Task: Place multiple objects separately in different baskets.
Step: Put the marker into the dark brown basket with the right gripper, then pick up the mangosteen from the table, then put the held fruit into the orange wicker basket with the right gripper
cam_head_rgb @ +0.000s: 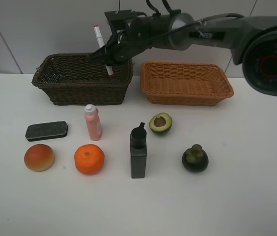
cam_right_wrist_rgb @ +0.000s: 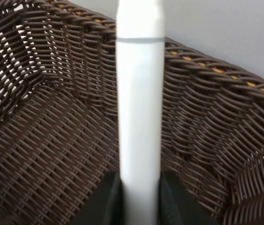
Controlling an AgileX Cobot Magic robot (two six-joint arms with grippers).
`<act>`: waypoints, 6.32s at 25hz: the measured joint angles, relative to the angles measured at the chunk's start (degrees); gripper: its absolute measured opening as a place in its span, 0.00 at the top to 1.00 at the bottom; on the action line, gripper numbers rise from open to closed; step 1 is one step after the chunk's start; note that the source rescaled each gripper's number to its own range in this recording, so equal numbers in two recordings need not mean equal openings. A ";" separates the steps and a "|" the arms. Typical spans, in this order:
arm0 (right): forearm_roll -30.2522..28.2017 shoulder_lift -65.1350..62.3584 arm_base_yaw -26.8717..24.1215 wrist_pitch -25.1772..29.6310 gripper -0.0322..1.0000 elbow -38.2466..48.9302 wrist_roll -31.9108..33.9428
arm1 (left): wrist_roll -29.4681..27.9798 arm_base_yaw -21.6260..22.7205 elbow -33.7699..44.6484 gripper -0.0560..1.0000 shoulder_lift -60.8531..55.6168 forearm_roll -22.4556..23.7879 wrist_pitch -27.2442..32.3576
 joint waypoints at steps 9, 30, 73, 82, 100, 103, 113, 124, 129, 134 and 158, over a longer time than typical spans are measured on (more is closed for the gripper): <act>0.00 0.00 0.00 -0.11 0.03 0.00 0.00 | 0.00 0.00 0.00 0.15 0.00 0.00 0.00; -3.37 -11.87 0.00 12.07 0.00 0.00 0.00 | 0.00 0.00 0.00 0.15 0.00 0.00 0.00; -8.12 -48.91 -0.18 49.72 0.00 43.45 6.02 | 0.00 0.00 0.00 0.15 0.00 0.00 0.00; -3.63 -48.91 -5.19 34.87 0.00 57.24 6.08 | 0.00 0.00 0.00 0.15 0.00 0.00 0.00; 0.00 -38.41 -5.40 21.32 0.00 65.89 6.08 | 0.00 0.00 0.00 0.15 0.00 0.00 0.00; 0.00 -36.94 -5.40 20.20 0.00 65.89 6.08 | 0.00 0.00 0.00 0.15 0.00 0.00 0.00; 0.00 -33.04 -5.40 17.79 0.00 65.89 6.08 | 0.00 0.00 0.00 0.15 0.00 0.00 0.00; 0.00 -32.76 -5.40 16.77 0.08 65.89 6.08 | 0.00 0.00 0.00 0.15 0.00 0.00 0.00; 0.00 -32.76 -5.40 16.83 0.23 65.89 6.16 | 0.00 0.00 0.00 0.15 0.00 0.00 0.00; 0.00 -32.76 -5.40 16.83 0.23 65.89 6.21 | 0.00 0.00 0.00 0.15 0.00 0.00 0.00; -7.77 -38.49 -18.43 39.41 0.23 31.41 7.65 | 0.00 0.00 0.00 0.15 0.00 0.00 0.00</act>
